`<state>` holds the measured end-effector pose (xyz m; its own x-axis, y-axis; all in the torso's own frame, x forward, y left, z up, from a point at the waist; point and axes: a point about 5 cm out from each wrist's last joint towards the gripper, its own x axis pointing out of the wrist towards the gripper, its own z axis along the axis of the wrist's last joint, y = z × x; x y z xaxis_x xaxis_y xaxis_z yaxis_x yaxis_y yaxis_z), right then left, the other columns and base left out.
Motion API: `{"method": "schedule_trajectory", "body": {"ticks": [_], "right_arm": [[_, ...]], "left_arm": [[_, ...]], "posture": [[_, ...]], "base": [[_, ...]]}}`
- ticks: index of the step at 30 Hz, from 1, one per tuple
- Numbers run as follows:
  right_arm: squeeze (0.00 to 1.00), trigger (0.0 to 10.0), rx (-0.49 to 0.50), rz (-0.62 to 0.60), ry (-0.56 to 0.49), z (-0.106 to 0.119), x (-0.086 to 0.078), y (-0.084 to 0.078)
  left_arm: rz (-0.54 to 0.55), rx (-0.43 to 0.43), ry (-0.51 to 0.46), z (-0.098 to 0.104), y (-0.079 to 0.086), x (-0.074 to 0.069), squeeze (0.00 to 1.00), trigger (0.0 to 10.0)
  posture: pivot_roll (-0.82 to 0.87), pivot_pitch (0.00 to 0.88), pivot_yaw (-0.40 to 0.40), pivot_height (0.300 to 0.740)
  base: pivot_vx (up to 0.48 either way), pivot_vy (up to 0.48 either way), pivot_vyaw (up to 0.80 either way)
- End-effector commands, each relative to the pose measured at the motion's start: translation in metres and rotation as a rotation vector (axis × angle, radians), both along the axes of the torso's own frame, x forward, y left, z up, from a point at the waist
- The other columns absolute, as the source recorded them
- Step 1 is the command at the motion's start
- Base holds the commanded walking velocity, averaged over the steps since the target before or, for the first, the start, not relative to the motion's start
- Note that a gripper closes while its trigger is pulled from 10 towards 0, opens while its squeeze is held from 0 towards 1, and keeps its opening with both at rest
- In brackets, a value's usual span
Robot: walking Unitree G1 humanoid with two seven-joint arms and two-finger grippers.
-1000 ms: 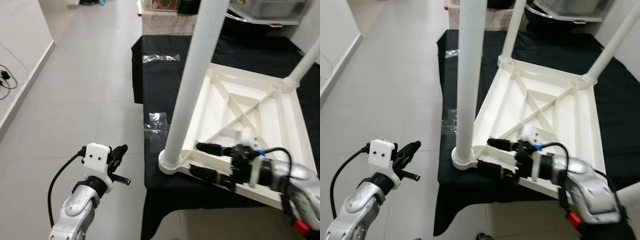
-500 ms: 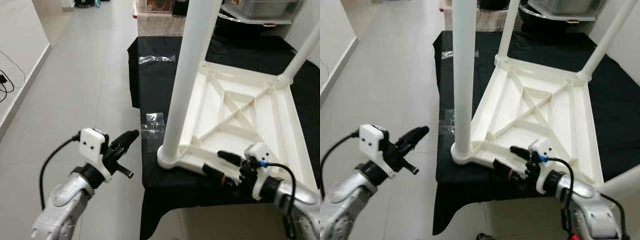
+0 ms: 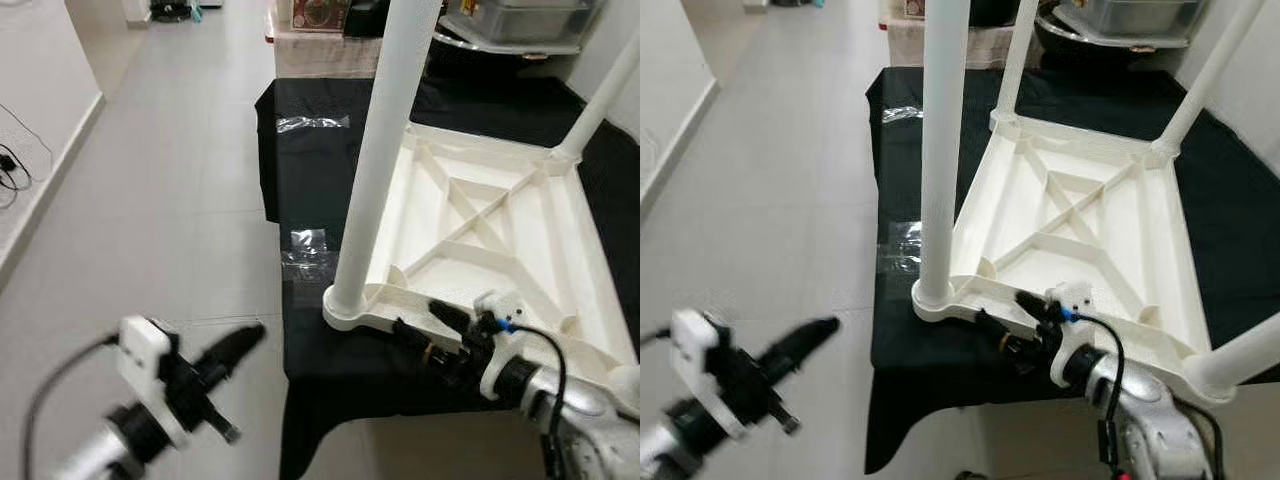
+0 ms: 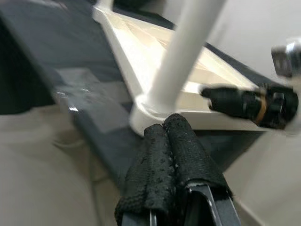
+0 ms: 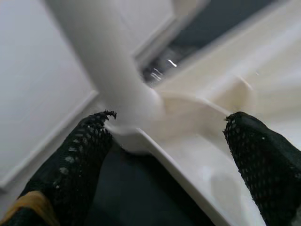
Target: Building children table
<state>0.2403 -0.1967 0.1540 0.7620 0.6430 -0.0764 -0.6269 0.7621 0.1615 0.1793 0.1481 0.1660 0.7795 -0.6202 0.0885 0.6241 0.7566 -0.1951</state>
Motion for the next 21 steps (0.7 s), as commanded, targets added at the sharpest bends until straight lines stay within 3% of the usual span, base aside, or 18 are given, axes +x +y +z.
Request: {"method": "schedule_trajectory", "body": {"ticks": [1,3,6,8,19,21], "right_arm": [[0.0,10.0,0.07,0.052,-0.012,0.007,-0.007,0.002],[0.0,10.0,0.145,0.124,-0.025,0.016,-0.014,0.007],[0.0,10.0,0.163,0.142,-0.027,0.018,-0.015,0.008],[0.0,10.0,0.228,0.262,-0.015,0.027,-0.029,0.007],[0.0,10.0,0.126,0.23,0.025,0.015,-0.03,0.0],[0.0,10.0,0.111,0.226,0.034,0.012,-0.029,0.002]], "left_arm": [[-0.009,-0.006,0.039,-0.006,-0.005,0.001,0.0,10.0],[-0.059,-0.012,0.047,-0.008,-0.011,0.0,0.0,10.0],[-0.073,-0.013,0.05,-0.008,-0.012,-0.001,0.0,10.0],[-0.126,-0.023,0.068,-0.009,-0.016,-0.004,0.0,10.0],[-0.211,-0.024,0.098,-0.007,-0.017,-0.016,0.0,10.0],[-0.223,-0.023,0.101,-0.006,-0.018,-0.018,0.0,10.0]], "posture": [[-0.03,0.142,-0.054,0.74],[-0.03,0.141,-0.053,0.74],[-0.03,0.141,-0.053,0.74],[-0.04,0.143,-0.038,0.74],[-0.04,0.146,-0.034,0.74],[-0.03,0.15,-0.037,0.74]], "base": [[0.0,0.0,0.0],[0.0,0.0,0.0],[0.0,0.0,0.0],[0.0,-0.446,0.0],[0.0,-0.453,0.0],[0.0,0.0,0.0]]}}
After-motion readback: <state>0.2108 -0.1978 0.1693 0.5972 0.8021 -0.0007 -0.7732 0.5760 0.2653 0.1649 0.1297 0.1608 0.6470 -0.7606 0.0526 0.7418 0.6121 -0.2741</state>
